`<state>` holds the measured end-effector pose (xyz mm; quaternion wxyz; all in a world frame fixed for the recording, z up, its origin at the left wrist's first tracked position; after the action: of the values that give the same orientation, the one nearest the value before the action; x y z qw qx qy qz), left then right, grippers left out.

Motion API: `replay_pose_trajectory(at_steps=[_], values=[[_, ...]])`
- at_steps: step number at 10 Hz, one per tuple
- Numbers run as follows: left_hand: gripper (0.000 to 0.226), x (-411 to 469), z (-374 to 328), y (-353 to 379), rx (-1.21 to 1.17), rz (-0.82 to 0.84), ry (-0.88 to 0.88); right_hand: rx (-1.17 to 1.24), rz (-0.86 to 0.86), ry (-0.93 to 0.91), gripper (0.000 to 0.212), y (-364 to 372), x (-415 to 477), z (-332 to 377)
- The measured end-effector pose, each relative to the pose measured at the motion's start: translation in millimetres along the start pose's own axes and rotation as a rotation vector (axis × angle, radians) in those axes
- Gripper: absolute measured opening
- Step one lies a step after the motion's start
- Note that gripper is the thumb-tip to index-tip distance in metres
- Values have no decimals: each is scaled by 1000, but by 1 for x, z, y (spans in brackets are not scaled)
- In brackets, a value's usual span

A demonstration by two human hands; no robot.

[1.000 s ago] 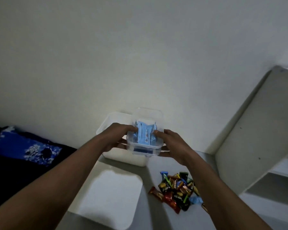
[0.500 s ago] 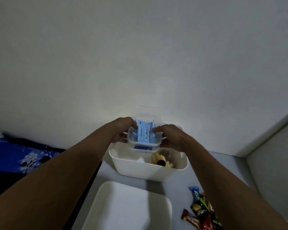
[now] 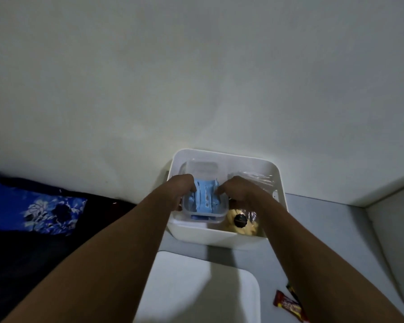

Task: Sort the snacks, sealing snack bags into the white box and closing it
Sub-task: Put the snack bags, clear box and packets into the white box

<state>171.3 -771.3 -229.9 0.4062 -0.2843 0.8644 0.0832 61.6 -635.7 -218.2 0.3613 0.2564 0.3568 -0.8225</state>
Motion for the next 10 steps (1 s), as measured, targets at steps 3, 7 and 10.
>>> replay_pose_trajectory(at_steps=[3, 7, 10], values=[[40, 42, 5, 4, 157, -48, 26, -105, -6, -42, 64, 18, 24, -4], [43, 57, 1, 4, 18, -143, 53, -149, 4, -28, 61, 26, 34, -8], [39, 50, 1, 7, 311, -197, 98, -123, 57, 26, 15, 39, 31, -17]])
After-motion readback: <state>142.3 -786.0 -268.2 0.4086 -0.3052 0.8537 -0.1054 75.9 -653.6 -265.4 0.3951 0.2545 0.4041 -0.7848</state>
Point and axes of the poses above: each hand's wrist, its own x-axis towards the middle knuckle, its own y-axis out of the palm, z = x × y, the point moved 10 cm from there along x, towards the middle knuckle, and after that the axes turned 8 degrees about -x, right-handed, at the moved point
